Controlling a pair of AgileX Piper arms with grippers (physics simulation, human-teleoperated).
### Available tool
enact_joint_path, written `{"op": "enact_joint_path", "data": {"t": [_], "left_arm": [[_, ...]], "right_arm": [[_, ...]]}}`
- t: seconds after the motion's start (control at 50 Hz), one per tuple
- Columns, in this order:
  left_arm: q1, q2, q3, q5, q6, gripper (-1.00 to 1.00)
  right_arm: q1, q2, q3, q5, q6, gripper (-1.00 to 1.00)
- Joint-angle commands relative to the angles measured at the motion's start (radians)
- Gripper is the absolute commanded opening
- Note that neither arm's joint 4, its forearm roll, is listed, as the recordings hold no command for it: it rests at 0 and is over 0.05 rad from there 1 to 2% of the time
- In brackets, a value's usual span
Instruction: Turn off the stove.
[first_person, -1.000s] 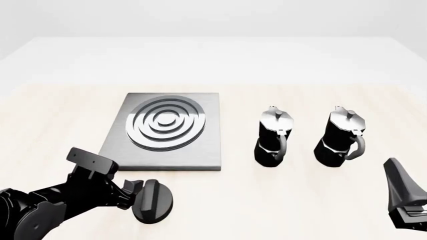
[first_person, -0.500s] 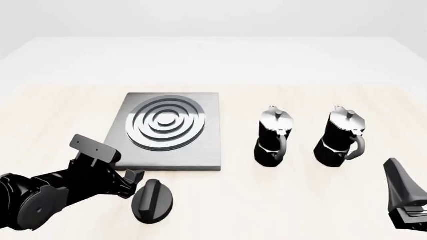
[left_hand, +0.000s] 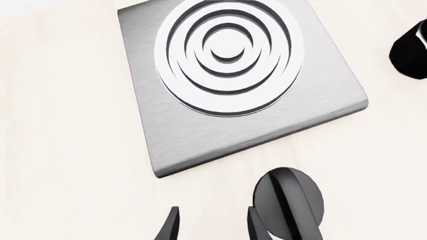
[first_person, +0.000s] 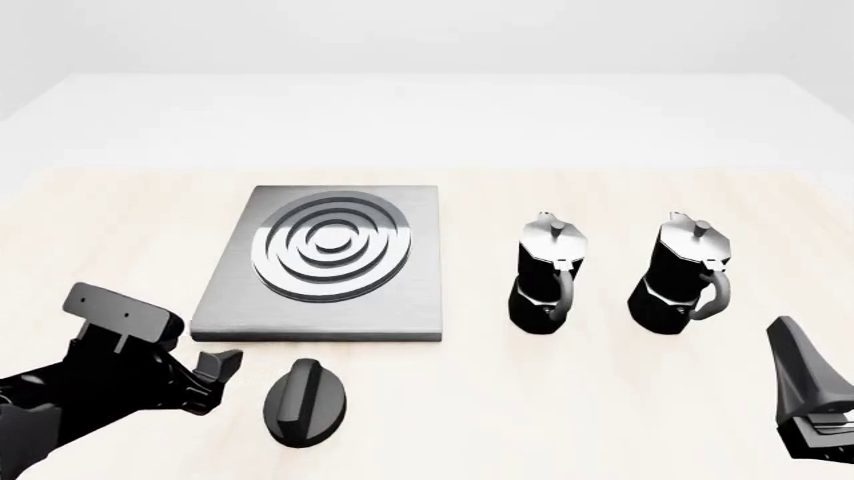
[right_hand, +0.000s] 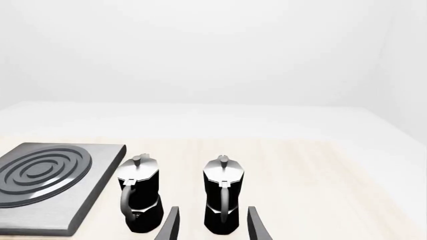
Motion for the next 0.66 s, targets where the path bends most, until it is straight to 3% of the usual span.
{"op": "enact_joint_path", "data": {"t": [0.02, 0.18, 0.66], "left_arm": [[0.063, -0.233, 0.019, 0.19, 0.012, 1.0], [0.085, -0.423, -0.006, 0.381, 0.029, 1.0], [0.122, -0.666, -0.038, 0.653, 0.049, 1.0]], "right_arm": [[-0.001, 0.0, 0.0, -0.001, -0.004, 1.0], [0.007, -0.001, -0.001, -0.001, -0.001, 1.0], [0.015, -0.002, 0.0, -0.003, -0.01, 1.0]]}}
